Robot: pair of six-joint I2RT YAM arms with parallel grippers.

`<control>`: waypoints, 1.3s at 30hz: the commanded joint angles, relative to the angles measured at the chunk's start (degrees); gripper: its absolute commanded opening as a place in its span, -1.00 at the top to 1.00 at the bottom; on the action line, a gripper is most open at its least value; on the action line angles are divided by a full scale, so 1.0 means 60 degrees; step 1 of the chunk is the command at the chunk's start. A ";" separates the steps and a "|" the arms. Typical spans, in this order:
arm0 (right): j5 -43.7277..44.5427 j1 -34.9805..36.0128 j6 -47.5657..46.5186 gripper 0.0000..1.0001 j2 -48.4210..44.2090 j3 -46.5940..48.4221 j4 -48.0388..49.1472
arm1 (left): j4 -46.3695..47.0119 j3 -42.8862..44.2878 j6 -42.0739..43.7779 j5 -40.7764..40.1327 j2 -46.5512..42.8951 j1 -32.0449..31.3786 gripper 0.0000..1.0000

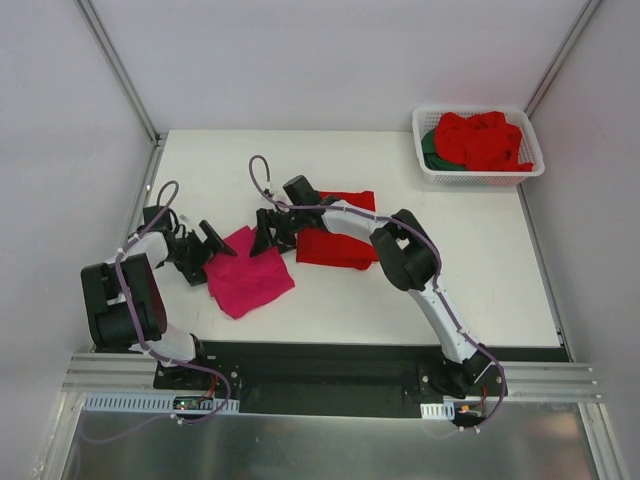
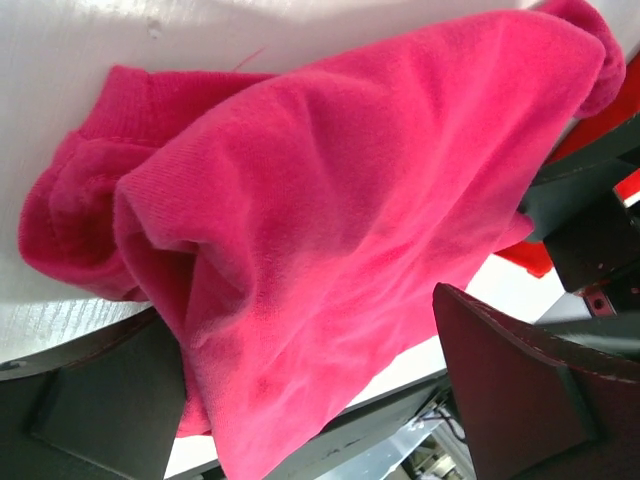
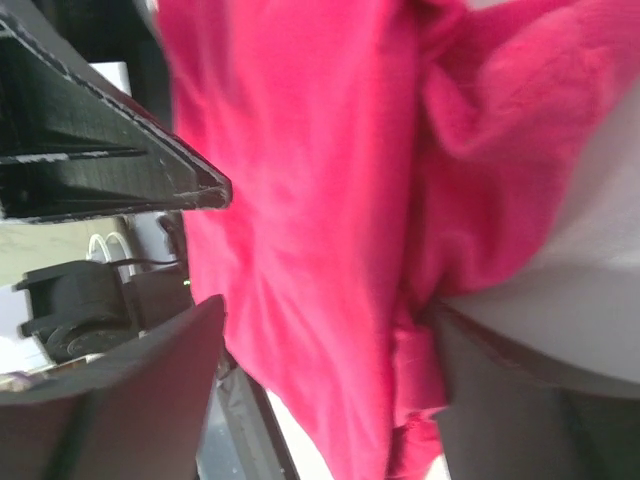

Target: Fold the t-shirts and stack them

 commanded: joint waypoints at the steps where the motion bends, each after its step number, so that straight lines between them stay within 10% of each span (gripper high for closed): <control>1: 0.0421 0.0093 -0.0370 -0.44 0.0115 -0.0035 -0.0568 | -0.0602 -0.0396 0.0092 -0.0537 0.0239 -0.0145 -0.57; 9: 0.0655 0.0093 -0.0679 0.25 0.0085 0.0140 -0.0979 | -0.0647 -0.0367 0.0092 -0.0610 0.0254 -0.0159 1.00; 15: 0.0714 0.0093 -0.0752 0.98 0.0070 0.0199 -0.1154 | -0.0647 -0.0367 0.0049 -0.0669 0.0356 -0.0189 1.00; 39: 0.2808 0.0049 -0.2202 0.98 -0.2390 -0.0796 -0.1697 | -0.1657 0.0380 0.0063 -0.1255 -0.1782 -0.0423 1.00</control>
